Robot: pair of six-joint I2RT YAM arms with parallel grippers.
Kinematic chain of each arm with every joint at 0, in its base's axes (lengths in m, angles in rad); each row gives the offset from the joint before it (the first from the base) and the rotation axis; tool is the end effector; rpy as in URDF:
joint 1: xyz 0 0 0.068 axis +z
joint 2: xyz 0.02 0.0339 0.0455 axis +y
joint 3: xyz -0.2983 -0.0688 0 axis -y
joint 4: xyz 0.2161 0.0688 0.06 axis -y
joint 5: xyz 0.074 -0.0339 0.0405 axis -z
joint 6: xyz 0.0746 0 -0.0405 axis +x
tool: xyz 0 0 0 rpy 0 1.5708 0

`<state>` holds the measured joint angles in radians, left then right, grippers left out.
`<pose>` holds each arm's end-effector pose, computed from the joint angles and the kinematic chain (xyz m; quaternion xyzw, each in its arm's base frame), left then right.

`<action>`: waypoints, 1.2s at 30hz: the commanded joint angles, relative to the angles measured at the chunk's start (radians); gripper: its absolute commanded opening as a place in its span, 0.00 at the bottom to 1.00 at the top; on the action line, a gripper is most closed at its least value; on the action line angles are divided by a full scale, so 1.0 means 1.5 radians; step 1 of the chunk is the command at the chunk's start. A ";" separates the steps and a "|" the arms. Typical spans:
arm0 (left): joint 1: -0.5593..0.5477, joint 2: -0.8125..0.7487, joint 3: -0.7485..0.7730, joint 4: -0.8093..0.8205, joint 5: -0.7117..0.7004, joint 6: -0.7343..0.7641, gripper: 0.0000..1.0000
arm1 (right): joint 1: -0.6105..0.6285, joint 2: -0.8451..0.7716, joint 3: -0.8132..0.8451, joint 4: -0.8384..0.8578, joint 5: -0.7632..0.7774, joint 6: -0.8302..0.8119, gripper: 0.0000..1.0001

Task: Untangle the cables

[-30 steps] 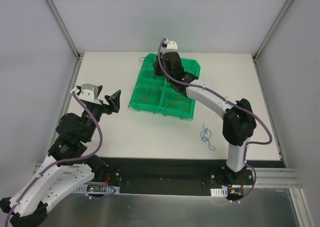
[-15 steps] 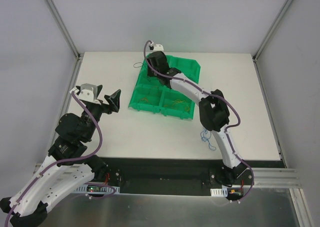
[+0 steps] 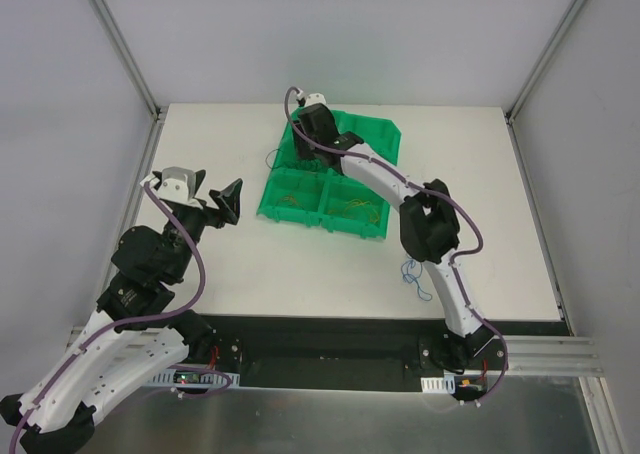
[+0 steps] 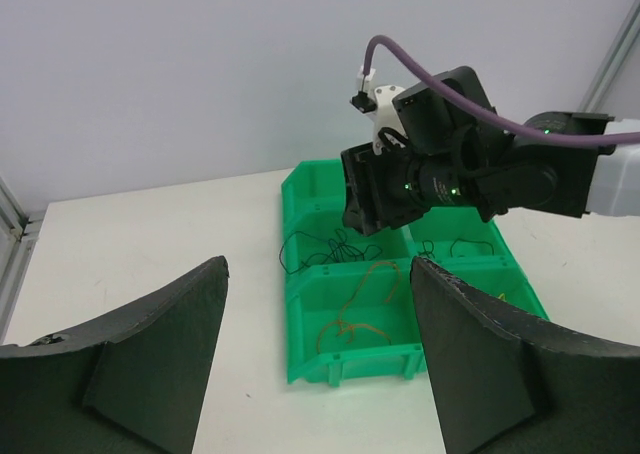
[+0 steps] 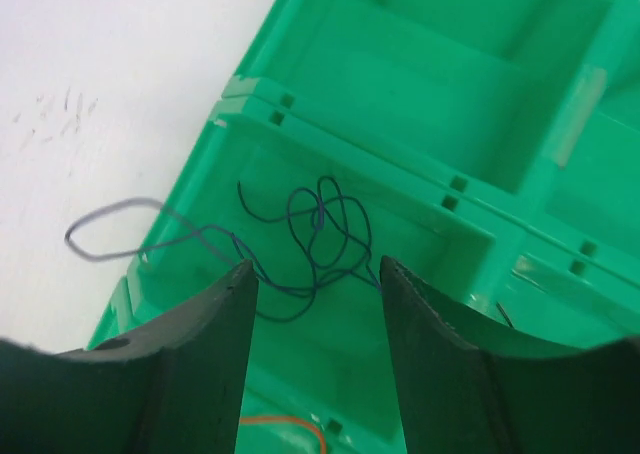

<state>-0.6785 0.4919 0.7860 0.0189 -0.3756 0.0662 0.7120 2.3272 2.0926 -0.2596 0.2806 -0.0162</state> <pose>0.0817 -0.0307 0.4186 0.0696 0.5932 -0.1347 0.7906 0.4504 0.3614 0.2695 -0.2358 0.8199 0.0602 0.5182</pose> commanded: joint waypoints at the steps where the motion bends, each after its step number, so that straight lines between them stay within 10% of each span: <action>1: 0.005 0.010 -0.005 0.028 0.011 -0.007 0.73 | -0.002 -0.134 -0.001 -0.065 0.028 -0.011 0.56; 18: 0.004 0.059 0.019 0.004 0.108 -0.065 0.76 | -0.006 -0.842 -0.969 -0.029 0.137 0.311 0.75; 27: 0.004 0.135 0.045 -0.027 0.212 -0.085 0.72 | -0.022 -0.993 -1.111 -0.125 0.051 0.405 0.72; 36: 0.004 0.155 0.046 -0.028 0.235 -0.094 0.72 | -0.017 -0.986 -1.134 -0.136 -0.059 0.399 0.48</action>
<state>-0.6785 0.7273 0.8165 -0.0456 -0.0589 -0.0570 0.6830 0.8482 0.4088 -0.4423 0.2687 0.5671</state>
